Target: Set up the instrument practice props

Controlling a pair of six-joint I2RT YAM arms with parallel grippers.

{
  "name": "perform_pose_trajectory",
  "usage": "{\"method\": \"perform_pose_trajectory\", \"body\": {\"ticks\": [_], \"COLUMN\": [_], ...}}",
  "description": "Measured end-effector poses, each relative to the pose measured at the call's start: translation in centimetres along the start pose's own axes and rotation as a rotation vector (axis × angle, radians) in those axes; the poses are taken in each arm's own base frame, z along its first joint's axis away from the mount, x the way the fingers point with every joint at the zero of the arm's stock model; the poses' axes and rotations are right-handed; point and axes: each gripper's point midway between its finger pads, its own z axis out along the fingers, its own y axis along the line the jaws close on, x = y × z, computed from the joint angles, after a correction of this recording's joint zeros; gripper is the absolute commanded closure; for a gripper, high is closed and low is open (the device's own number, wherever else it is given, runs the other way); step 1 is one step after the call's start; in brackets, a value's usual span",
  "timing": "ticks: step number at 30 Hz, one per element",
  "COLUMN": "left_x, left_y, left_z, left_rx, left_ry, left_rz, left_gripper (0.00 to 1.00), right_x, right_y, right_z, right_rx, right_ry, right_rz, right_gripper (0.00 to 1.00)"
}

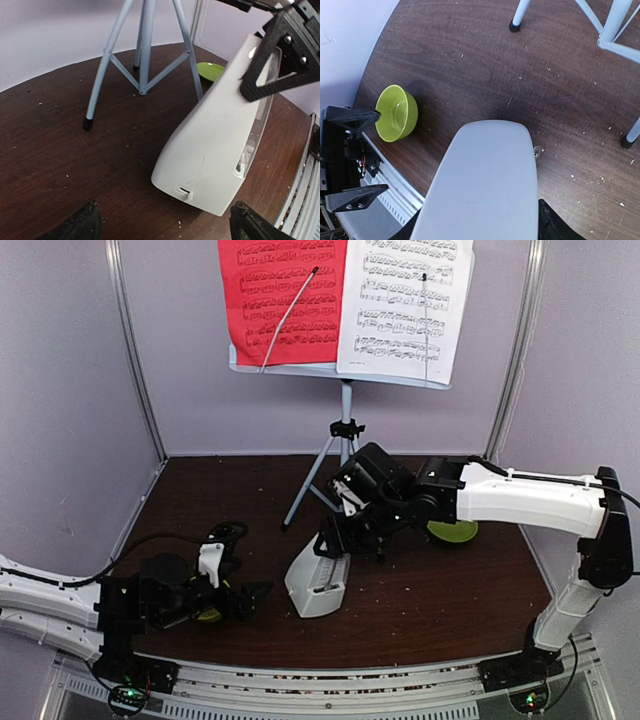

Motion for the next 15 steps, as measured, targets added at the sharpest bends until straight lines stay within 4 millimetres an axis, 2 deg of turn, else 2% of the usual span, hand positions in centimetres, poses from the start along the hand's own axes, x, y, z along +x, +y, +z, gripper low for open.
{"method": "perform_pose_trajectory", "body": {"ticks": [4, 10, 11, 14, 15], "left_x": [-0.9, -0.1, 0.0, 0.0, 0.0], "left_y": [1.3, 1.9, 1.9, 1.8, 1.7], "left_z": [-0.8, -0.9, -0.8, -0.4, -0.3], "left_rx": [-0.052, -0.087, -0.091, -0.097, -0.097], "left_ry": [-0.03, 0.011, 0.021, 0.039, 0.039], "left_rz": [-0.032, -0.004, 0.005, 0.026, 0.029], "left_gripper": [0.08, 0.09, 0.09, 0.09, 0.09], "right_x": [-0.7, -0.7, -0.7, -0.8, -0.8], "right_y": [0.5, 0.7, 0.7, 0.8, 0.8], "right_z": [0.2, 1.2, 1.5, 2.8, 3.1], "right_rx": [0.051, 0.14, 0.16, 0.207, 0.216], "right_ry": [-0.019, -0.028, -0.024, -0.01, -0.006], "right_rz": [-0.028, -0.059, -0.066, -0.084, -0.089], "right_gripper": [0.82, 0.77, 0.71, 0.43, 0.39]}}
